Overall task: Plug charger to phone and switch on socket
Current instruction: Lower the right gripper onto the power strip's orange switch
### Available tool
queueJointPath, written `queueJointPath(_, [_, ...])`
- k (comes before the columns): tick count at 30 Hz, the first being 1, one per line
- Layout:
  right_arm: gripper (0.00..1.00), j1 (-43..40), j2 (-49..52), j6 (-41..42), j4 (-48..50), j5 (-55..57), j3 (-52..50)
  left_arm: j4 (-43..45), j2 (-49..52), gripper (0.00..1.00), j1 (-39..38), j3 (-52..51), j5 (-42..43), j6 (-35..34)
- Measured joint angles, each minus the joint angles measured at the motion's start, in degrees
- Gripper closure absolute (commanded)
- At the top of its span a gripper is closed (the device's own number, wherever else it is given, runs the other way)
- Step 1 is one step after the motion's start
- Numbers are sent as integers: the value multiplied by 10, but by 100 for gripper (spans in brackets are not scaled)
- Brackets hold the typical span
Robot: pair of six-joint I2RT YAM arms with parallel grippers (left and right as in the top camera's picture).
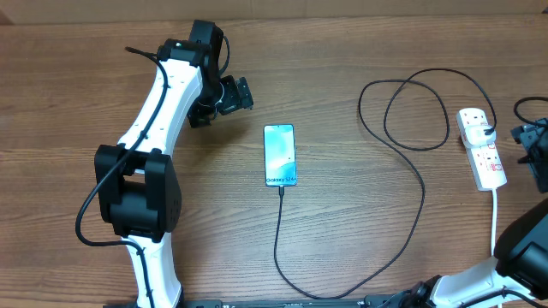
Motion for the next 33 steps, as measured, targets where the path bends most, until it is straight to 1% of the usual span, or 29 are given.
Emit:
queueJointPath(11, [0, 0, 0, -3, 79, -2, -40, 0, 0, 1, 0, 0, 0, 0])
queueJointPath(15, [0, 0, 4, -18, 98, -3, -52, 0, 0, 0, 0, 0, 0, 0])
queueJointPath(24, [0, 0, 20, -64, 104, -6, -59, 0, 0, 0, 0, 0, 0, 0])
queueJointPath(33, [0, 1, 22, -102, 146, -22, -84, 0, 0, 0, 0, 0, 0, 0])
